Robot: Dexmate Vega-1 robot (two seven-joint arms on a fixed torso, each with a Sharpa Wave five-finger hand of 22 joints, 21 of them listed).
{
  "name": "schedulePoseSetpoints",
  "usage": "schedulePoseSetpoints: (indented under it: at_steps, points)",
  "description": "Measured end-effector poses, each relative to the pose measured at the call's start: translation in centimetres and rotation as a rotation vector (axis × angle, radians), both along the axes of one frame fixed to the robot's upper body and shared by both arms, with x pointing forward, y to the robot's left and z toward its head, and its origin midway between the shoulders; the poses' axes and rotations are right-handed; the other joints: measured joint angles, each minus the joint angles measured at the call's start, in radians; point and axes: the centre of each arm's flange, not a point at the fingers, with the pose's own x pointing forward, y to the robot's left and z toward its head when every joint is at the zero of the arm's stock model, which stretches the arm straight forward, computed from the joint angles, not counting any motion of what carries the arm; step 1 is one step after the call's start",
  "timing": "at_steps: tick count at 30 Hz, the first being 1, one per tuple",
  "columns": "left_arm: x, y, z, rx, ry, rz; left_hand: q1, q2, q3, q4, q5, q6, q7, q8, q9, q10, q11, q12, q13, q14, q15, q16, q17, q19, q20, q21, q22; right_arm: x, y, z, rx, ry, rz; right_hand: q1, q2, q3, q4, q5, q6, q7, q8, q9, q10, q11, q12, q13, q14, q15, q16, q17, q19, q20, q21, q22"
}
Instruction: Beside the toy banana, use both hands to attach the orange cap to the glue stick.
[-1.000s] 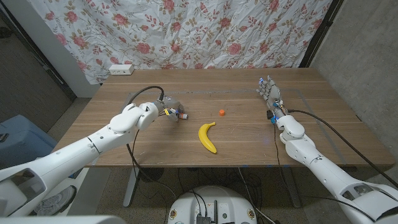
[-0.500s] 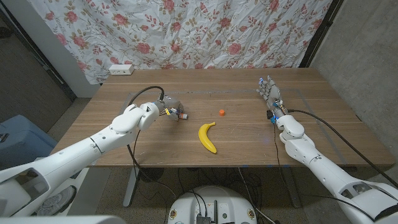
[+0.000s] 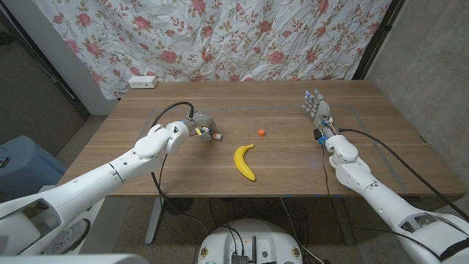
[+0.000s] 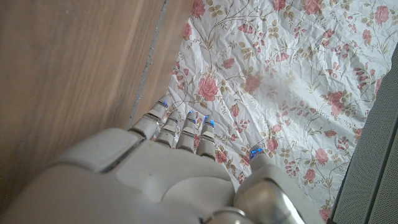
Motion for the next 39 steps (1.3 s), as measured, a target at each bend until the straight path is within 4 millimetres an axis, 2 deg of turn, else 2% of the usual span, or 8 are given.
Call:
schedulePoseSetpoints:
  at_steps: [3, 14, 28, 39]
  points:
    - [0.01, -0.05, -0.06, -0.006, -0.003, -0.001, 0.011, 0.0, -0.01, -0.002, 0.0, 0.049, 0.001, -0.004, 0.0, 0.039, 0.0, -0.004, 0.0, 0.021, 0.0, 0.0, 0.0, 0.01, -0.01, 0.0, 0.0, 0.01, 0.01, 0.02, 0.0, 0.0, 0.0, 0.0, 0.0, 0.002, -0.002, 0.0, 0.0, 0.0, 0.0, 0.0, 0.0, 0.0, 0.0, 0.0, 0.0, 0.0, 0.0, 0.0, 0.0, 0.0, 0.0, 0.0]
    - [0.14, -0.16, -0.49, -0.028, -0.024, 0.002, 0.042, 0.0, -0.033, 0.003, -0.003, 0.137, 0.006, -0.02, 0.001, 0.141, -0.002, -0.009, -0.001, 0.075, -0.003, 0.0, 0.0, 0.05, -0.011, 0.0, 0.0, 0.03, -0.05, 0.03, 0.001, 0.0, -0.007, 0.0, 0.0, 0.004, -0.004, 0.0, 0.005, -0.005, 0.0, 0.0, 0.005, -0.005, 0.0, 0.0, 0.0, 0.0, 0.0, 0.003, 0.004, 0.004, 0.0, 0.0]
    - [0.08, 0.0, -0.74, -0.042, -0.05, 0.007, 0.041, 0.01, -0.047, 0.005, -0.005, 0.148, 0.016, -0.019, 0.0, 0.182, 0.028, 0.0, 0.006, 0.113, -0.006, 0.0, 0.002, 0.061, -0.011, 0.0, 0.0, -0.02, -0.24, 0.32, -0.013, -0.001, -0.011, 0.0, 0.0, 0.004, -0.004, 0.0, 0.009, -0.009, 0.0, 0.0, 0.005, -0.005, 0.0, 0.0, 0.0, 0.0, 0.0, 0.005, 0.007, 0.007, 0.0, 0.0]
    - [-0.54, 0.17, 0.05, -0.041, -0.081, 0.0, 0.038, 0.012, -0.055, 0.0, -0.003, 0.157, 0.026, -0.018, 0.001, 0.197, 0.025, 0.0, 0.006, 0.124, -0.007, 0.0, 0.002, 0.072, -0.011, 0.0, 0.0, -0.34, -0.38, 0.73, -0.04, -0.007, -0.004, 0.0, 0.0, 0.0, -0.008, 0.0, 0.009, -0.009, 0.0, 0.0, 0.005, -0.005, 0.0, 0.0, 0.0, 0.0, 0.0, 0.005, 0.007, 0.007, 0.0, 0.0]
